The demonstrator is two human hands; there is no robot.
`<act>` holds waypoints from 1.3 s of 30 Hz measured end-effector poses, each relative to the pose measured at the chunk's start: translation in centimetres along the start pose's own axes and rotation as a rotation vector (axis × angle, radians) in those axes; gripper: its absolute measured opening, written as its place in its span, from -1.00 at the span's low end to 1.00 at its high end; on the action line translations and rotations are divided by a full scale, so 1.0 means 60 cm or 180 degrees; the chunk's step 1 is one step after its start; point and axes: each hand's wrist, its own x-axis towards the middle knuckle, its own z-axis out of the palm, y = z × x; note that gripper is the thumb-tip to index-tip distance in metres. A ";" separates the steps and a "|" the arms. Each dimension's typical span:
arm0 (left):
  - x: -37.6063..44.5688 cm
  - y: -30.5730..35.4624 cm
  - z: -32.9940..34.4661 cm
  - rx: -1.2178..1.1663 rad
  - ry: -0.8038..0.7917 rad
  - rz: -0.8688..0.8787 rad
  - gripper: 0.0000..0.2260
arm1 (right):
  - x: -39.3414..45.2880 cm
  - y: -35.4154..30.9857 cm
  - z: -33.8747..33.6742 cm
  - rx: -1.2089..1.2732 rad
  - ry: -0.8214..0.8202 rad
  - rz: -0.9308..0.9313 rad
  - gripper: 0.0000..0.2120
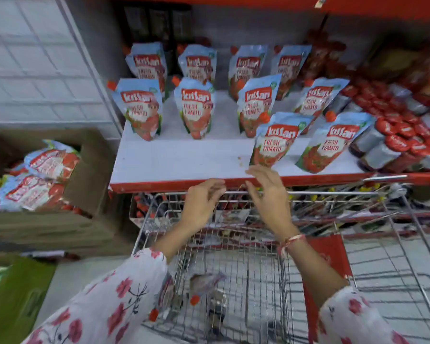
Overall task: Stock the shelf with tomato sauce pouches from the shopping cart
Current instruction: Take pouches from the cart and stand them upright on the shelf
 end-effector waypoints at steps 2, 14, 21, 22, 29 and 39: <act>-0.047 -0.042 0.006 0.0181 -0.0182 -0.0185 -0.76 | -0.053 -0.009 0.036 0.0025 -0.0538 0.0070 -0.75; -0.245 -0.195 0.094 0.1303 -0.1975 -0.1296 -0.67 | -0.286 -0.023 0.148 -0.0456 -0.3380 0.0530 -0.66; -0.243 -0.217 0.108 0.1957 -0.1783 -0.1348 -0.81 | -0.286 -0.020 0.169 -0.0654 -0.3235 0.0361 -0.75; -0.241 -0.218 0.104 0.2023 -0.1778 -0.1294 -0.81 | -0.285 -0.021 0.169 -0.0662 -0.3253 0.0346 -0.75; -0.232 -0.231 0.048 0.1665 -0.1760 -0.0772 -0.80 | -0.266 -0.037 0.138 -0.0315 -0.2994 0.0353 -0.73; -0.224 -0.140 -0.061 0.0373 -0.0613 -0.0221 -0.81 | -0.167 -0.081 0.025 0.0536 -0.1822 0.0407 -0.82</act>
